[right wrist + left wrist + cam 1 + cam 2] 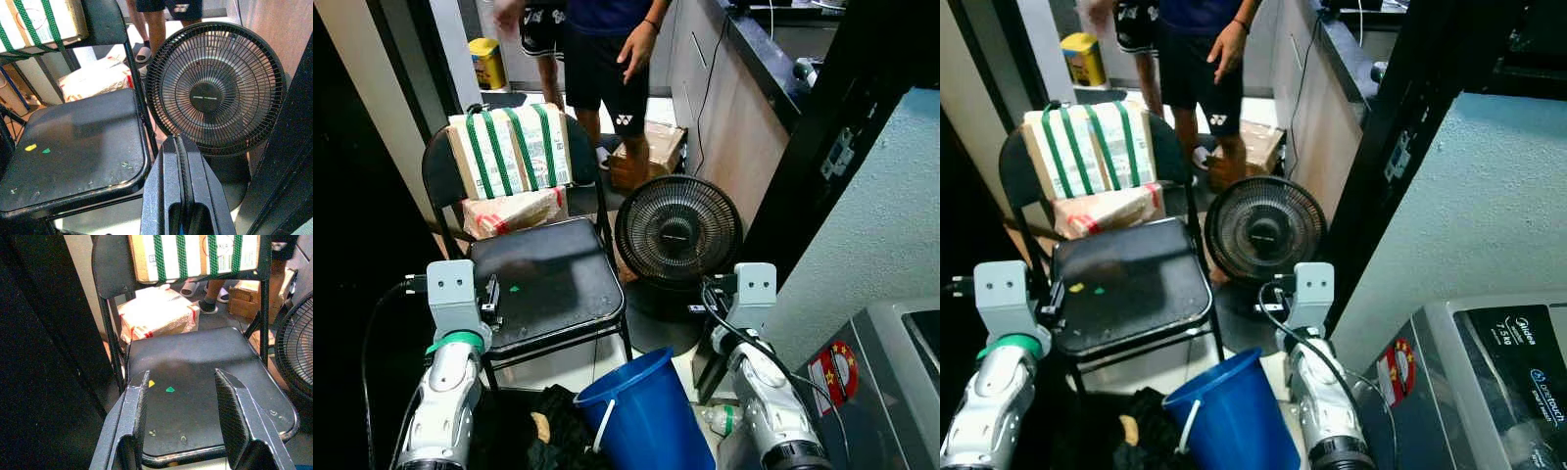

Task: Clothes washing

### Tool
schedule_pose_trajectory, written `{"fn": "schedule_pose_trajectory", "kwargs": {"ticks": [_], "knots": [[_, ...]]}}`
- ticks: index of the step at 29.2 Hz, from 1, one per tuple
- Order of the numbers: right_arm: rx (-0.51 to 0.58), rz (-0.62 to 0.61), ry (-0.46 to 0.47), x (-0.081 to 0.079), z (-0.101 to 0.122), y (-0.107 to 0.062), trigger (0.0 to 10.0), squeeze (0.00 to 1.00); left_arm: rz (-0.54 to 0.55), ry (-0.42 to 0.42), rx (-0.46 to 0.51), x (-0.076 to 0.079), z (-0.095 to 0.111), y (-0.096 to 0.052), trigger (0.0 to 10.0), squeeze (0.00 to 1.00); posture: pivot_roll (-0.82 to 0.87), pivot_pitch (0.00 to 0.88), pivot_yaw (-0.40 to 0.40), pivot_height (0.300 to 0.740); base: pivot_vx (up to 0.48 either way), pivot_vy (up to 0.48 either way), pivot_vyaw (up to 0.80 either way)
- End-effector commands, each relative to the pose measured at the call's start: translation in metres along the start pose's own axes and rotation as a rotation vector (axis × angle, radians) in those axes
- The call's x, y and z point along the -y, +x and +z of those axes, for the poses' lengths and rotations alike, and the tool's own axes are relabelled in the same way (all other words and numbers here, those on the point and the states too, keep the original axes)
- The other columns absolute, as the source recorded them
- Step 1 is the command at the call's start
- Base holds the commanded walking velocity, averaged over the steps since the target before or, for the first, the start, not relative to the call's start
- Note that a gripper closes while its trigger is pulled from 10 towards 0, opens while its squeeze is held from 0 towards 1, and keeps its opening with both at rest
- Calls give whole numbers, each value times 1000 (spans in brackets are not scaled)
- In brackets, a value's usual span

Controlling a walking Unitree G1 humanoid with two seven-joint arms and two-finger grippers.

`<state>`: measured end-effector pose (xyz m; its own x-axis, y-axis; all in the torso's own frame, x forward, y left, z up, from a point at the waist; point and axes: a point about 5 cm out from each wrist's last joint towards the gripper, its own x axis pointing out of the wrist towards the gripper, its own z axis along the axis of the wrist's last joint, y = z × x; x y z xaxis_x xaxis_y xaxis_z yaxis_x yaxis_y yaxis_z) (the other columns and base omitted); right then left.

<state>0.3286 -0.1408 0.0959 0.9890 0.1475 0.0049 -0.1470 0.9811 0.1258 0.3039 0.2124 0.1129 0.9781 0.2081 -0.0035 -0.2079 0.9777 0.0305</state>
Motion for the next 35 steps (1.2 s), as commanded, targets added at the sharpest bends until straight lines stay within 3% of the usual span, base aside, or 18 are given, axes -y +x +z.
{"fn": "schedule_pose_trajectory", "kwargs": {"ticks": [1, 6, 8, 10, 12, 22, 23, 31, 35], "knots": [[-13, -1, 7, -1, -3, 0, 10000, 0, 10, -5, -31, -2, -10, -4, 10000, 0, 111, 12, 32, 740, 0, 0, 0], [11, 2, 12, -4, 0, 0, 10000, 0, 0, -1, -16, 1, -8, -7, 10000, 0, 119, 18, 26, 740, 0, 0, 0], [145, -10, 46, -2, 19, 1, 10000, 0, -26, 36, 3, 3, -10, -11, 10000, 0, 117, 19, 30, 740, 0, 0, 0], [145, -10, 46, -2, 19, 1, 10000, 0, -26, 36, 3, 3, -10, -11, 10000, 0, 117, 19, 30, 740, 0, 0, 0], [219, -19, 64, 2, 31, 1, 10000, 0, -43, 31, 29, 3, -10, -15, 10000, 0, 123, 13, 23, 740, 0, 0, 0], [208, -14, 66, 3, 29, 3, 10000, 0, -40, -9, 53, 3, -6, -14, 10000, 0, 125, 6, 22, 740, 0, 0, 0], [207, 9, 58, 0, 29, 4, 10000, 1000, -77, -34, 74, 7, -4, -14, 10000, 1000, 115, 0, 40, 740, 0, 0, 0], [198, 27, 44, 0, 26, 2, 10000, 1000, -109, -61, 120, 6, 2, -12, 10000, 1000, 114, 14, 48, 740, 0, 0, 0], [182, -37, 47, 20, 19, -4, 10000, 1000, -64, -38, 131, -12, 2, -12, 10000, 1000, 132, 14, 41, 740, 0, 0, 0]]}}
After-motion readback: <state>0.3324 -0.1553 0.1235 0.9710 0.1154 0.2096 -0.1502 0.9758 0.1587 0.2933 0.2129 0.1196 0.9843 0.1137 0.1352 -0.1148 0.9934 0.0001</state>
